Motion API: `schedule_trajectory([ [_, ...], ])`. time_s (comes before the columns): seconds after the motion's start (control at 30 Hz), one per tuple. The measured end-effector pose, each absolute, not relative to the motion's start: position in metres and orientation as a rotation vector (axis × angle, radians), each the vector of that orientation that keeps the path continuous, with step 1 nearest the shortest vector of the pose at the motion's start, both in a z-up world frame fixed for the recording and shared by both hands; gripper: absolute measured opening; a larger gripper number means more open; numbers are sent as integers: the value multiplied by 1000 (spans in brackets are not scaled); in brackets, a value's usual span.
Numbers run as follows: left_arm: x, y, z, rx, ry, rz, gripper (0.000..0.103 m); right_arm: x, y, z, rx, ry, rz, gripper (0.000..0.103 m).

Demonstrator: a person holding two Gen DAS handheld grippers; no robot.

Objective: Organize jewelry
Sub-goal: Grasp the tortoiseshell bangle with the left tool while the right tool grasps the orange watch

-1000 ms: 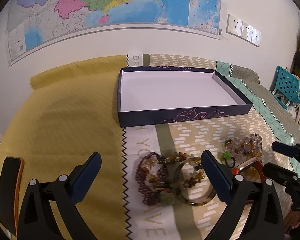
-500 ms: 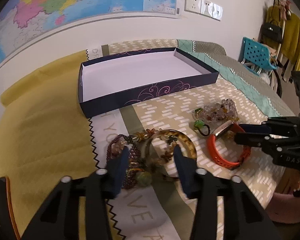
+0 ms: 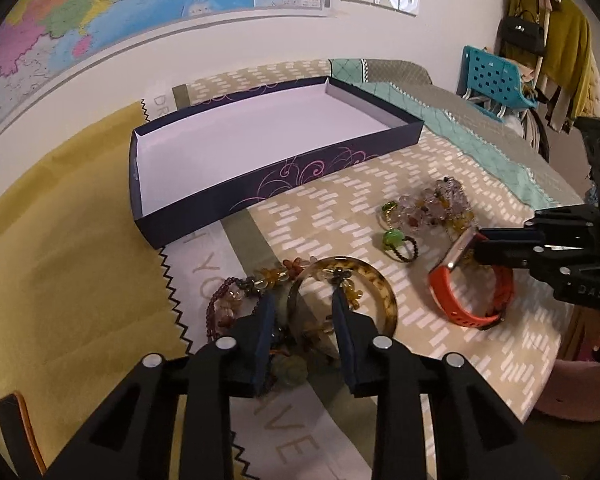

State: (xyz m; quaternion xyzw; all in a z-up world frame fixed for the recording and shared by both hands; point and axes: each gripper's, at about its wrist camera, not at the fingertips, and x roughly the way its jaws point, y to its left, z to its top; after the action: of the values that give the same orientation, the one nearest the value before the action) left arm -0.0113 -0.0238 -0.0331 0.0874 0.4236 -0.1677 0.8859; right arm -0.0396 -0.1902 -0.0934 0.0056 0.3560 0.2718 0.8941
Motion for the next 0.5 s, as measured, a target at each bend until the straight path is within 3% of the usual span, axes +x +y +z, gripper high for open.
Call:
schedule_trajectory([
  [0.13,-7,-30,-38,220,895,-336,7,-40,-189,-92,4,730,559,9],
  [0.5,-6,-11,3,89,810,-371,7,-28,-209,-53,83,666,631,9],
])
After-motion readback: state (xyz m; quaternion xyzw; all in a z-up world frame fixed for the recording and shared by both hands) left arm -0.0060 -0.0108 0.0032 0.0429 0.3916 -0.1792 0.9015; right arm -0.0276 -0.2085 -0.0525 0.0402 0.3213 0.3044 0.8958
